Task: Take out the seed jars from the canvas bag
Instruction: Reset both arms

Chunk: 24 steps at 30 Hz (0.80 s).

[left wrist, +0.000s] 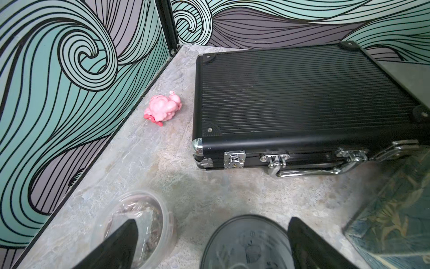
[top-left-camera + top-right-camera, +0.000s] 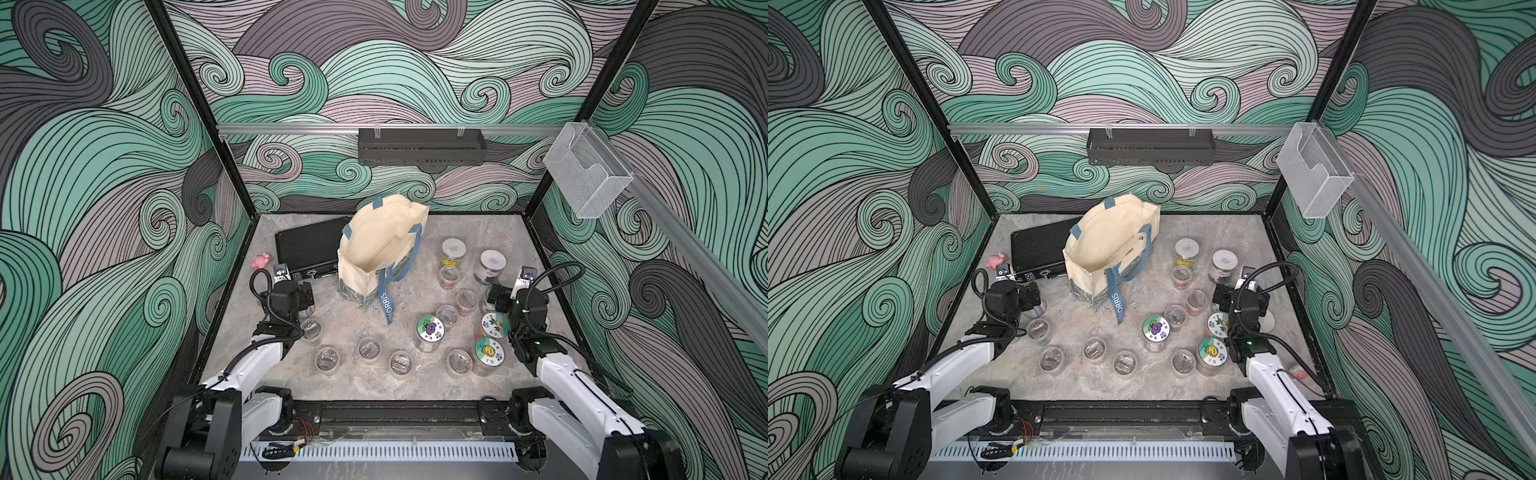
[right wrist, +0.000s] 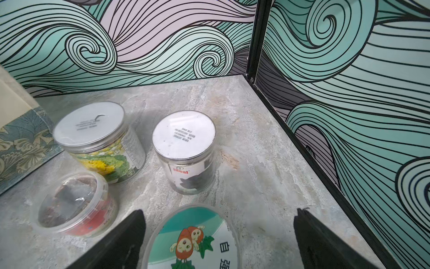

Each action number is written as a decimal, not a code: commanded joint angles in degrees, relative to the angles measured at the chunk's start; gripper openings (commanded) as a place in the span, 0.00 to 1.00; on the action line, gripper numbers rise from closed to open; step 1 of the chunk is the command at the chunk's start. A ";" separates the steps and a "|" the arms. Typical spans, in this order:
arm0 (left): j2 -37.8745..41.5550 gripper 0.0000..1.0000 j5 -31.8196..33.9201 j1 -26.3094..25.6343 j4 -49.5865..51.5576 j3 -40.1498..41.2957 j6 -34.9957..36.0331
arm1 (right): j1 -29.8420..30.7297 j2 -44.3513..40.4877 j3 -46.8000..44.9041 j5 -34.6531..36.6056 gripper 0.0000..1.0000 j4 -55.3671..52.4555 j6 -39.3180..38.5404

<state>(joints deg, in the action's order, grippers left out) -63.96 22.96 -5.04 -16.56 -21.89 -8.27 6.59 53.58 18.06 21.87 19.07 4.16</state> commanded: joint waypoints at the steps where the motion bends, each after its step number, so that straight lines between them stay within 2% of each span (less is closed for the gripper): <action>1: -2.77 0.99 -2.60 2.41 -7.81 -0.55 1.92 | -0.77 4.89 -0.58 -1.78 0.99 9.89 0.45; 5: -8.79 0.99 -14.52 4.74 -17.04 0.45 6.74 | -1.05 12.21 -0.32 -2.20 0.99 16.48 -0.88; 9: -12.50 0.99 -16.43 5.58 -16.97 -2.43 7.66 | -1.15 19.10 -0.03 -1.89 0.99 23.18 -2.38; 12: -16.49 0.99 -18.61 8.07 -23.41 -1.09 6.48 | -1.27 23.42 -0.05 -3.06 0.99 29.29 -4.11; 16: -20.71 0.98 -23.37 11.39 -21.71 -3.69 4.11 | -1.86 29.07 0.95 -4.97 0.99 32.64 -4.34; 20: -22.18 0.99 -26.71 12.59 -21.68 -4.48 4.23 | -1.84 35.66 -1.27 -7.42 0.99 43.97 -5.88; 24: -22.59 0.99 -28.29 12.50 -23.43 -3.66 5.09 | -2.36 34.58 2.17 -9.09 0.99 35.24 -5.47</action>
<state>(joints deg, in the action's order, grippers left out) -85.49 -2.26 7.22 -39.70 -25.69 -4.19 4.73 87.39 18.52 15.59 57.10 -0.95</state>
